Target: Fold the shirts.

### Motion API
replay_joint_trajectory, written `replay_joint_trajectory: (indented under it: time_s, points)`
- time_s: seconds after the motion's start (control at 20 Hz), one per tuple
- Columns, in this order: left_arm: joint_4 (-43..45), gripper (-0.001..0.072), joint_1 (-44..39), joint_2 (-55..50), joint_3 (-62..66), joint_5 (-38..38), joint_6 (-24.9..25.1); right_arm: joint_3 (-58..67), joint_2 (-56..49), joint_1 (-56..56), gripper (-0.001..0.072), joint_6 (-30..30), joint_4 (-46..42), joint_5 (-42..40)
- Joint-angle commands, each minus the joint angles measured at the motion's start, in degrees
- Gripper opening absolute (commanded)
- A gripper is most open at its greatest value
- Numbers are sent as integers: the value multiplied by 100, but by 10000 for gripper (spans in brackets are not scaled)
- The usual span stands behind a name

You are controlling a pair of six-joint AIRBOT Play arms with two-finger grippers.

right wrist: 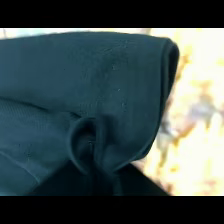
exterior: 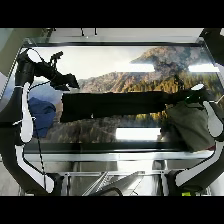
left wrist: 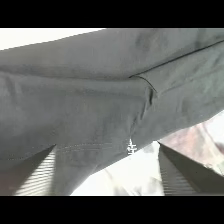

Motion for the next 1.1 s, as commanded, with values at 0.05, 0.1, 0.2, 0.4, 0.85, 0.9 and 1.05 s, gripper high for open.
replay_joint_trajectory:
  time_s: [0.05, 0.1, 0.2, 0.4, 0.85, 0.9, 1.05]
  points:
    - [-11, 232, -111, -2, 7, -28, -7, 369, 63, 22, 19, 2, -26, 341]
    - [-15, 118, -192, -2, -2, -31, -4, 551, 122, 28, 19, 2, 39, 531]
    - [-22, 20, -472, -2, -55, 20, -4, 881, 317, 28, 19, 72, 170, 855]
    - [-584, 19, -1331, -4, -745, 890, 0, 1237, 951, 33, 19, 391, 625, 1556]
    - [-610, 19, -3488, -955, -848, 3340, -2, 1237, 2275, 960, 20, 1095, 1799, 1786]
    - [-619, 19, -3606, -1185, -599, 3307, -7, 1237, 2334, 1088, 20, 1180, 1792, 1753]
    - [-1128, 20, -3832, -1823, 264, 2874, 2, 1237, 2361, 1250, 20, 1272, 1781, 1746]
